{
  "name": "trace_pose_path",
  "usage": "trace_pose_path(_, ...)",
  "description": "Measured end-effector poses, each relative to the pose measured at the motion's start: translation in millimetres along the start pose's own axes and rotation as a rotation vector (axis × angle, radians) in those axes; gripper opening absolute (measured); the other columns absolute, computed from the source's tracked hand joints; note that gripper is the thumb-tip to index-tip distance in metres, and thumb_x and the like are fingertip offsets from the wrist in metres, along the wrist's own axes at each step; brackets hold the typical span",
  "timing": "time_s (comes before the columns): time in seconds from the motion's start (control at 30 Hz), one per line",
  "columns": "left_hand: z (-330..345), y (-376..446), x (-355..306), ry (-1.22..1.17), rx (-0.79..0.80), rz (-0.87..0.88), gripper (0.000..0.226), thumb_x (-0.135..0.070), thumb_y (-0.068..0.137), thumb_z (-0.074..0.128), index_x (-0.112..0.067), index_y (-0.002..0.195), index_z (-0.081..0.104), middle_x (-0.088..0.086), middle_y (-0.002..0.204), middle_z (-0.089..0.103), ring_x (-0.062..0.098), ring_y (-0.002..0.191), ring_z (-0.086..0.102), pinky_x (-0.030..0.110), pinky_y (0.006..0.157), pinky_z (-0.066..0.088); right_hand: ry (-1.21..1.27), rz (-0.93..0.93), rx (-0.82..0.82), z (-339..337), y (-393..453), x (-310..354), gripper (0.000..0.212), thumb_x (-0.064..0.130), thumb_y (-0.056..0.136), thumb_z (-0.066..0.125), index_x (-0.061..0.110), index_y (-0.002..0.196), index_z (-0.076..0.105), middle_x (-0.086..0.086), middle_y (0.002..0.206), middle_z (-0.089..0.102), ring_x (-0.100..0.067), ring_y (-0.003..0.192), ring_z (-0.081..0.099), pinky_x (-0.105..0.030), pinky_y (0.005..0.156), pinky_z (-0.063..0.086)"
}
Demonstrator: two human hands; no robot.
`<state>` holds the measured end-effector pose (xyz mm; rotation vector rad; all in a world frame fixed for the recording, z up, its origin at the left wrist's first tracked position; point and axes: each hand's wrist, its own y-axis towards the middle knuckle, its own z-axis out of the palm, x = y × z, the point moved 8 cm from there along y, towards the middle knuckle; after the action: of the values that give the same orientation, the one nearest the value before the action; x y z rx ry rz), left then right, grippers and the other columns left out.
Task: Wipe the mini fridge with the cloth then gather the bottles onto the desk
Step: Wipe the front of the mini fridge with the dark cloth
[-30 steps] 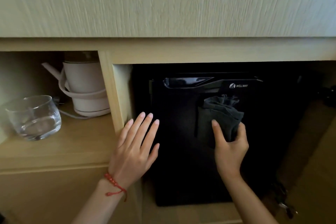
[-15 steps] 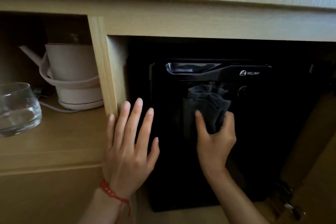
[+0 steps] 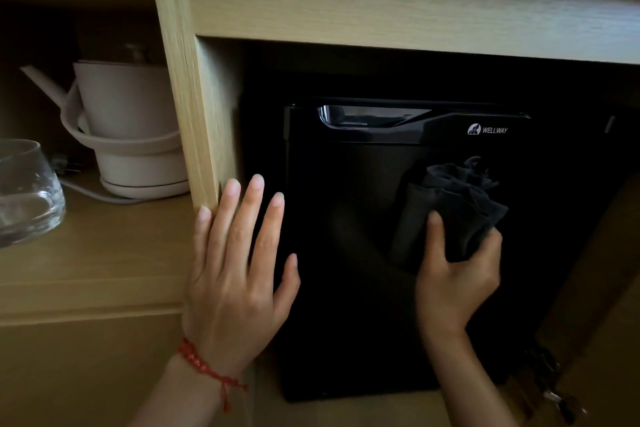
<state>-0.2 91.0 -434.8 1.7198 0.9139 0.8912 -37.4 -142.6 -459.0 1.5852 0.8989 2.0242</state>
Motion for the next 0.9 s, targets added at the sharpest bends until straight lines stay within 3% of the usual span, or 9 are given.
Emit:
trace_pose_path(0.1, -2, 0, 0, -0.005, -0.007, 0.003, 0.052, -0.025, 0.087, 0.050, -0.003, 0.133, 0.042, 0.020, 0.140, 0.039, 0.034, 0.134, 0.030, 0.044, 0.115, 0.016, 0.042, 0.009, 0.001, 16, -18, 16, 0.039, 0.030, 0.081, 0.058, -0.008, 0.089, 0.052, -0.025, 0.083, 0.057, -0.029, 0.080, 0.055, -0.025, 0.073, 0.040)
trace_pose_path(0.2, -2, 0, -1, -0.006, 0.008, 0.005, 0.051, -0.026, 0.088, 0.049, -0.003, 0.132, 0.043, 0.020, 0.140, 0.038, 0.034, 0.134, 0.030, 0.045, 0.114, 0.016, 0.105, -0.075, 0.090, 37, -31, 40, 0.034, 0.022, 0.080, 0.061, -0.009, 0.090, 0.054, -0.014, 0.084, 0.054, -0.010, 0.081, 0.049, -0.004, 0.075, 0.035)
trace_pose_path(0.27, 0, 0, 0, 0.005, 0.027, 0.002, 0.052, -0.027, 0.088, 0.050, -0.003, 0.133, 0.043, 0.020, 0.142, 0.037, 0.034, 0.135, 0.029, 0.045, 0.114, 0.015, 0.141, -0.120, 0.140, 43, -32, 51, 0.030, 0.017, 0.079, 0.064, -0.008, 0.091, 0.056, -0.004, 0.087, 0.051, 0.000, 0.083, 0.047, 0.000, 0.077, 0.036)
trace_pose_path(0.4, 0, -1, 1, 0.009, 0.025, -0.012, 0.052, -0.027, 0.088, 0.051, -0.002, 0.133, 0.043, 0.020, 0.142, 0.036, 0.033, 0.135, 0.028, 0.043, 0.115, 0.013, 0.112, -0.199, 0.170, 37, -20, 51, 0.028, 0.017, 0.078, 0.066, -0.007, 0.089, 0.057, -0.004, 0.086, 0.052, -0.002, 0.081, 0.048, 0.000, 0.076, 0.035)
trace_pose_path(0.53, 0, -1, 1, 0.006, 0.021, -0.004, 0.053, -0.026, 0.087, 0.051, -0.003, 0.133, 0.043, 0.020, 0.141, 0.037, 0.034, 0.135, 0.029, 0.046, 0.114, 0.016, -0.017, -0.109, 0.043, 8, 9, 14, 0.037, 0.029, 0.080, 0.061, -0.007, 0.085, 0.055, -0.023, 0.078, 0.058, -0.020, 0.075, 0.050, -0.025, 0.068, 0.039)
trace_pose_path(0.7, -1, -1, -1, 0.019, 0.005, 0.006, 0.051, -0.025, 0.086, 0.052, -0.002, 0.132, 0.045, 0.022, 0.140, 0.040, 0.035, 0.133, 0.030, 0.046, 0.113, 0.017, 0.011, 0.034, -0.080, -16, 28, -20, 0.043, 0.037, 0.082, 0.058, -0.005, 0.092, 0.055, -0.022, 0.088, 0.061, -0.032, 0.083, 0.060, -0.037, 0.074, 0.047)
trace_pose_path(0.8, -1, 0, -2, 0.023, -0.003, 0.007, 0.050, -0.025, 0.087, 0.052, -0.002, 0.131, 0.046, 0.022, 0.139, 0.042, 0.036, 0.133, 0.031, 0.046, 0.113, 0.016, 0.028, 0.022, -0.079, -8, 20, -13, 0.041, 0.035, 0.082, 0.057, -0.006, 0.089, 0.054, -0.021, 0.084, 0.060, -0.028, 0.079, 0.058, -0.030, 0.072, 0.044)
trace_pose_path(0.9, -2, 0, -3, 0.031, -0.006, 0.015, 0.050, -0.025, 0.087, 0.052, -0.001, 0.130, 0.046, 0.023, 0.138, 0.041, 0.036, 0.133, 0.031, 0.047, 0.114, 0.015, 0.008, -0.092, -0.009, 0, 16, 1, 0.033, 0.024, 0.081, 0.061, -0.007, 0.083, 0.052, -0.009, 0.077, 0.050, -0.007, 0.073, 0.045, -0.004, 0.070, 0.035)
